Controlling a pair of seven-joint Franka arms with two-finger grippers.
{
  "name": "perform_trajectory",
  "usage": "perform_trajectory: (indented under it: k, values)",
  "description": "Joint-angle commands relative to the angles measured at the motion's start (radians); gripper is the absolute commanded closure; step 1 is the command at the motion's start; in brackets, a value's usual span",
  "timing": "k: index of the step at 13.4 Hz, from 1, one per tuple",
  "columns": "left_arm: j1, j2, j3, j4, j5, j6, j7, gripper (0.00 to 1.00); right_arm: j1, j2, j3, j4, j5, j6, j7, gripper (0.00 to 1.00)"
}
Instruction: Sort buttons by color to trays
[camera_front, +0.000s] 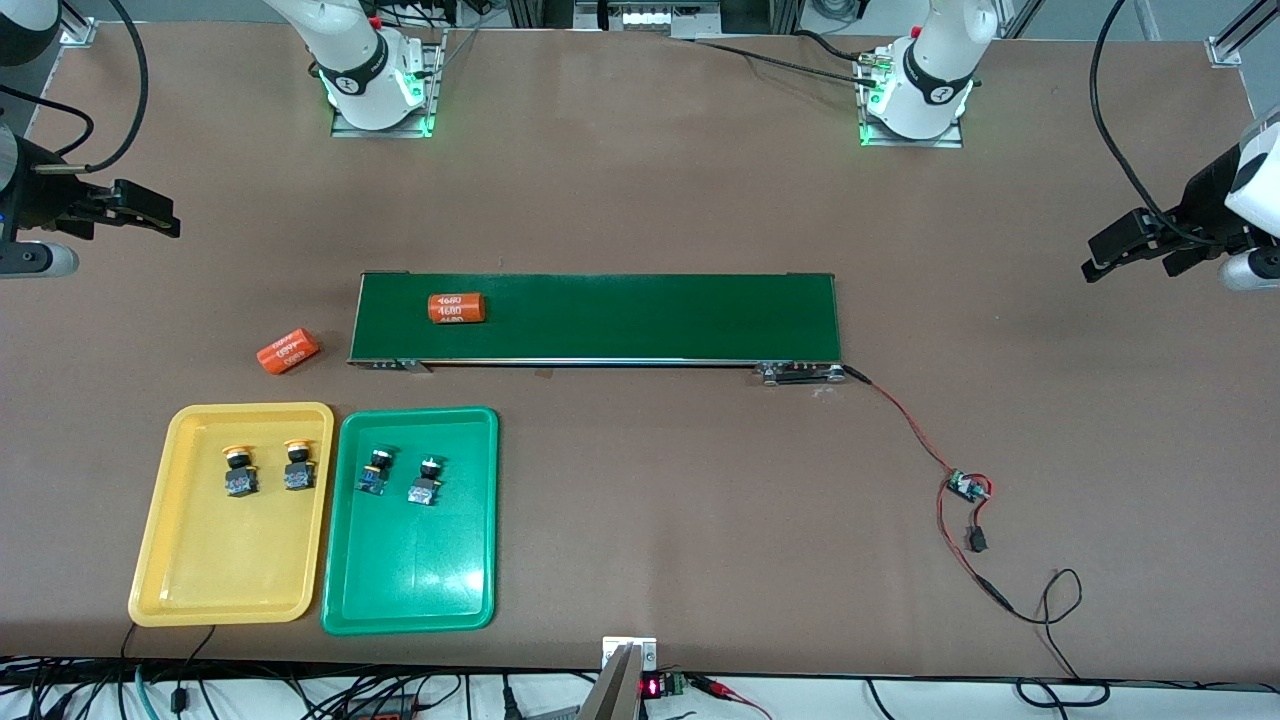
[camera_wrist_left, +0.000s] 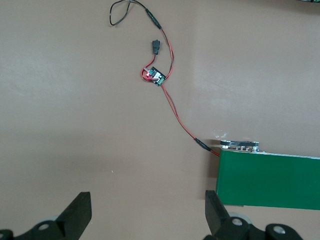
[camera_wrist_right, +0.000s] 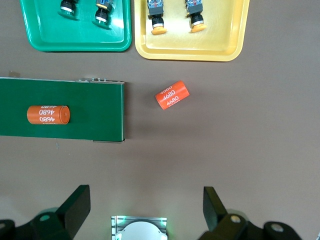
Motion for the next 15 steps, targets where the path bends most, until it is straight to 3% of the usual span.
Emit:
perform_trajectory:
  k: [1,15]
  values:
    - [0.007,-0.011,-0.002,-0.004,0.006,-0.005,0.018,0.00,-0.008,0.003,0.005,0.010,0.004,-0.001,0.006,0.00]
    - [0.042,-0.014,-0.012,-0.005,0.006,-0.033,0.019,0.00,-0.008,0.005,0.002,0.011,0.004,0.001,0.006,0.00]
